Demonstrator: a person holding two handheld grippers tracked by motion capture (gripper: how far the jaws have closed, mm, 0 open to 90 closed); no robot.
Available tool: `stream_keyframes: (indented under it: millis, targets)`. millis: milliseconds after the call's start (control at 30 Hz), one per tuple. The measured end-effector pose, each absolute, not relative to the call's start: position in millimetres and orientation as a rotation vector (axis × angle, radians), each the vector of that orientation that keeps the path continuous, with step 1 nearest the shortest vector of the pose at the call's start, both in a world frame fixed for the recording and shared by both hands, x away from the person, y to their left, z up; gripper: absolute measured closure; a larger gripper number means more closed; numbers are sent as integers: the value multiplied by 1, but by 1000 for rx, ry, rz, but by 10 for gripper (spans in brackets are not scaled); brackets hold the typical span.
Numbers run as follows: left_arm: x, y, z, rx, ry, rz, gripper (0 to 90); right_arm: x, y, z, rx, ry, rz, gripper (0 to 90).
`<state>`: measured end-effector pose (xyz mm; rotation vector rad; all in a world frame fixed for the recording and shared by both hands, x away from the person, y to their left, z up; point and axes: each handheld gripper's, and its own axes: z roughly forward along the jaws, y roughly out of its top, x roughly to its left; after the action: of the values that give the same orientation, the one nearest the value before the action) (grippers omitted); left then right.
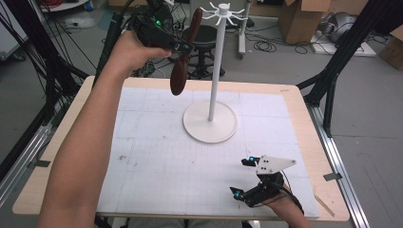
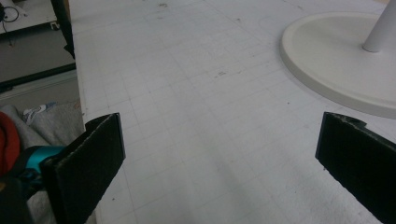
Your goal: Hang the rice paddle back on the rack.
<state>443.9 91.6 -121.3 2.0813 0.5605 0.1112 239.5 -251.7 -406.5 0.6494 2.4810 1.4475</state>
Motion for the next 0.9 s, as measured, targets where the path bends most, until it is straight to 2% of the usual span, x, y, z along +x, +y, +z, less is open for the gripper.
stream_keyframes:
  millis: [900]
  targets:
    - [453, 73, -130, 2099, 574, 104, 776, 238, -253, -406, 650, 2480, 1447, 5]
